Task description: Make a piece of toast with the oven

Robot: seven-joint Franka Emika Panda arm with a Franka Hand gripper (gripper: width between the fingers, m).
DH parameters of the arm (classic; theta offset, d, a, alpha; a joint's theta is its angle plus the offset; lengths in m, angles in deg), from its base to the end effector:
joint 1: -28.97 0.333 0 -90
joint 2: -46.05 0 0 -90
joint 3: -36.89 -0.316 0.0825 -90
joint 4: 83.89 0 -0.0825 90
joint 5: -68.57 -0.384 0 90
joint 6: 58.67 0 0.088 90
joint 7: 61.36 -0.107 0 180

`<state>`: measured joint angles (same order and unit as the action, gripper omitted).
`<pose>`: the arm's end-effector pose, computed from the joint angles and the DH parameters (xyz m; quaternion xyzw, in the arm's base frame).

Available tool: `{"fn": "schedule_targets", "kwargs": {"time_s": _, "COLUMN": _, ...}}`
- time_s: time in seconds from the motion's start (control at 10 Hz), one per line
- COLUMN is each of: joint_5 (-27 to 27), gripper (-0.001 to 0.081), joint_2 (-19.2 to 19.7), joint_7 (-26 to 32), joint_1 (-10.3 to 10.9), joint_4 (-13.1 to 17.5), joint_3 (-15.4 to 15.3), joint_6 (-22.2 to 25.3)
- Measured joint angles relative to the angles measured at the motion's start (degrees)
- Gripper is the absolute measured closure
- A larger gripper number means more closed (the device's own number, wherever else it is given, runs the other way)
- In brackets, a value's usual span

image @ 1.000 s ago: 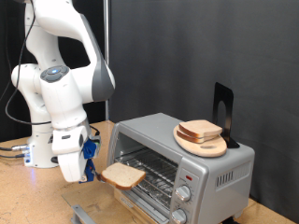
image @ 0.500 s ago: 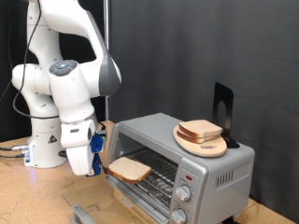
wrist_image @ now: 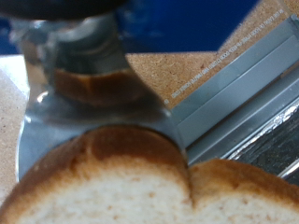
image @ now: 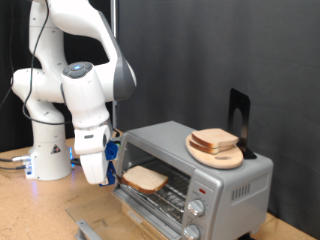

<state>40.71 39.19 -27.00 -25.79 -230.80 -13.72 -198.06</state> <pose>0.4380 -0.0362 0.2883 -0.9916 -0.0711 -0.0183 0.1066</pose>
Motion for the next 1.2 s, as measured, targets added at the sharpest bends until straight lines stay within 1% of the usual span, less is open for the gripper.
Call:
{"fn": "schedule_targets", "kwargs": {"time_s": 0.3, "joint_5": 3.0, "gripper": 0.0537, "joint_2": 0.0, "joint_7": 0.3, "joint_1": -0.4, "joint_4": -1.7, "joint_3": -0.1, "joint_6": -3.2}}
{"fn": "schedule_targets", "kwargs": {"time_s": 0.6, "joint_5": 6.4, "gripper": 0.0537, "joint_2": 0.2, "joint_7": 0.7, "joint_1": -2.1, "joint_4": -2.8, "joint_3": 0.4, "joint_6": -4.4}}
{"fn": "schedule_targets", "kwargs": {"time_s": 0.8, "joint_5": 8.1, "gripper": 0.0537, "joint_2": 0.7, "joint_7": 0.0, "joint_1": -3.2, "joint_4": -2.8, "joint_3": 0.4, "joint_6": -4.5}}
{"fn": "schedule_targets", "kwargs": {"time_s": 1.2, "joint_5": 8.9, "gripper": 0.0537, "joint_2": 0.9, "joint_7": -2.1, "joint_1": -3.4, "joint_4": -2.2, "joint_3": 0.1, "joint_6": -4.4}}
